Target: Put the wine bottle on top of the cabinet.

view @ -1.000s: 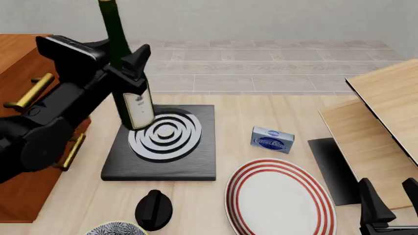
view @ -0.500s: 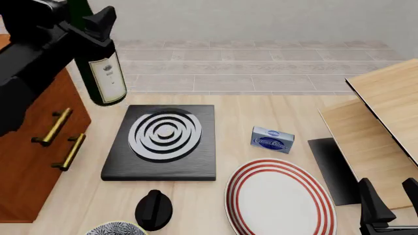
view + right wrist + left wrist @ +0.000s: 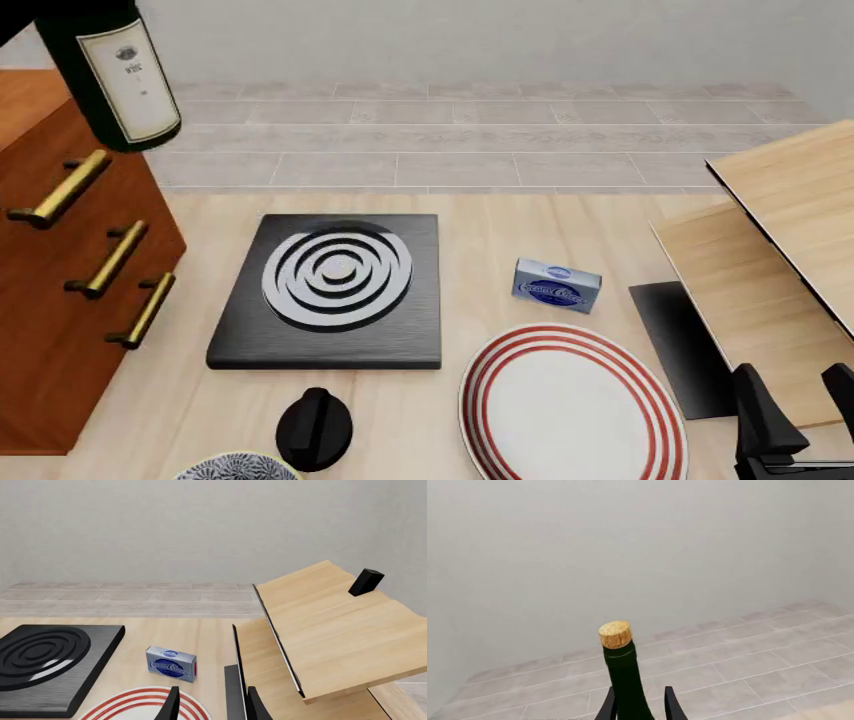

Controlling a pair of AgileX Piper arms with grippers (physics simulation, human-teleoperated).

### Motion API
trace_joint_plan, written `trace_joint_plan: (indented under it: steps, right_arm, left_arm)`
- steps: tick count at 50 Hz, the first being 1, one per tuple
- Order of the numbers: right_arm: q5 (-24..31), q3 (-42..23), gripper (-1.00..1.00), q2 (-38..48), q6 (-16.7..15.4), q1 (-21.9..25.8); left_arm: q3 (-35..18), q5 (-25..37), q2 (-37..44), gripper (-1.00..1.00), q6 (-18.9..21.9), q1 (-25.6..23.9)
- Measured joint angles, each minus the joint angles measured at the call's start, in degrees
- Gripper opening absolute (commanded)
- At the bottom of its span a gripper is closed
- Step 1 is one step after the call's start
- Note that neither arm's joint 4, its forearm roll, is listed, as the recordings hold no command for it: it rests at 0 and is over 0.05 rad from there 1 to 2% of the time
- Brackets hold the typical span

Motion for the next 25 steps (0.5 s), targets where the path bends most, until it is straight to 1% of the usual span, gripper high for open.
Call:
trace_joint_plan:
  steps: [13, 25]
  right_arm:
    - [0.0, 0.0, 1.00, 0.0, 0.0, 0.0]
    - [0.0, 0.0, 1.00, 0.0, 0.0, 0.0]
  left_arm:
    - [-5.4, 5.1, -0.4, -1.00, 1.1, 3.7]
    - [-8.8, 8.8, -1.3, -1.00, 2.6, 6.7]
